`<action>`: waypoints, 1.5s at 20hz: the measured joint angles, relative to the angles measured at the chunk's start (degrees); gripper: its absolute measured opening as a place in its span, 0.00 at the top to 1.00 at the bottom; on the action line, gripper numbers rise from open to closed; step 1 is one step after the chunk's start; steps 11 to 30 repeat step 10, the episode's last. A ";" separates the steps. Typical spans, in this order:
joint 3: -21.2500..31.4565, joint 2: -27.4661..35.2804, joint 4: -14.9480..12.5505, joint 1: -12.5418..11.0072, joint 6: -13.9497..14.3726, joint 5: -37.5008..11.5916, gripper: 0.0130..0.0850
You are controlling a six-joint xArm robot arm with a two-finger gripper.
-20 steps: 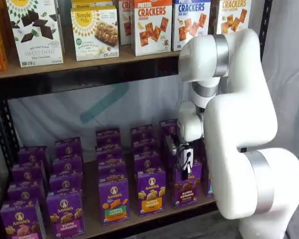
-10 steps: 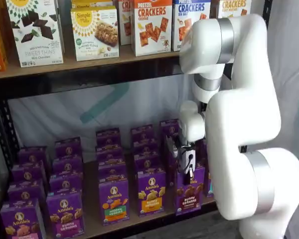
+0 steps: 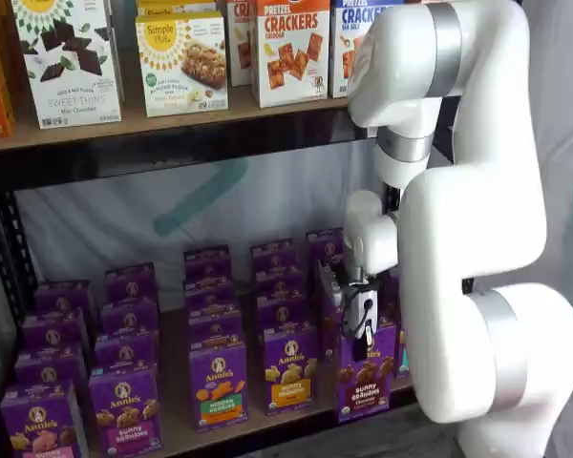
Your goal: Pick up the purple box with a brown patch in the center, on the bottom shelf, the fifth box from the left
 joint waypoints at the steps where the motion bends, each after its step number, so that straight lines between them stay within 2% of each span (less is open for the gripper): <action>1: 0.93 -0.76 0.07 0.14 0.06 -0.20 0.78; 6: 3.94 -3.62 1.00 0.62 -0.33 -0.70 0.78; 10: 5.23 -4.96 0.20 0.64 0.45 -0.91 0.78; 30: 5.23 -4.96 0.20 0.64 0.45 -0.91 0.78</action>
